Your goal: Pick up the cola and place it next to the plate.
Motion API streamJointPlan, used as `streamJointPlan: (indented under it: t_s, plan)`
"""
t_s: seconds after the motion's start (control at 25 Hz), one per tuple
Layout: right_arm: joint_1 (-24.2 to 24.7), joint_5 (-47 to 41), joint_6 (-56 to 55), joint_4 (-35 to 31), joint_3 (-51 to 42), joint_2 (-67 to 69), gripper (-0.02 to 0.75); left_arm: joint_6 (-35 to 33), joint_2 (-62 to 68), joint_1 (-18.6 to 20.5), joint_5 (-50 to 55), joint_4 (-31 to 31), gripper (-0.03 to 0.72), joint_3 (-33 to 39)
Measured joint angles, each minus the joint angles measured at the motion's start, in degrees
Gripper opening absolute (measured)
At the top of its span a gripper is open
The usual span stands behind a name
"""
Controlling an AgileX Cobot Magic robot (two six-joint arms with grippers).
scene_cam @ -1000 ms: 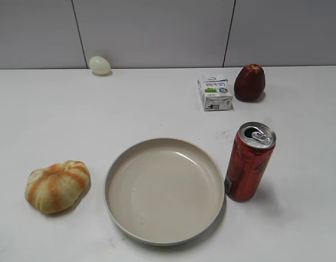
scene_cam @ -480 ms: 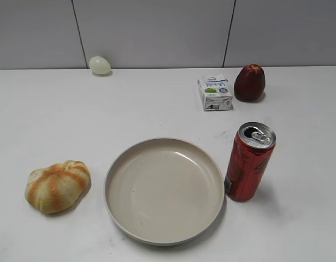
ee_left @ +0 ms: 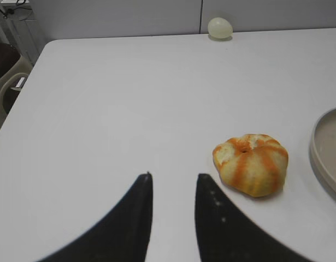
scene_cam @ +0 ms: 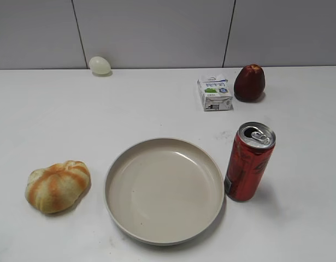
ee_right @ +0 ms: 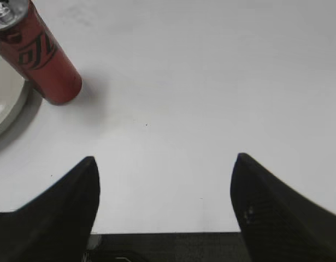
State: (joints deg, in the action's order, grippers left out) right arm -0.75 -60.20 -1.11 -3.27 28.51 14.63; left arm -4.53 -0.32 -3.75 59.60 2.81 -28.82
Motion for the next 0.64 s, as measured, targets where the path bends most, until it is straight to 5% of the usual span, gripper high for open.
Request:
streamJointPlan:
  t_s: [0.64]
  plan:
    - [0.0, 0.05, 0.09, 0.0, -0.27, -14.73, 0.593, 0.0, 0.0, 0.0, 0.0, 0.0, 0.217, 0.0]
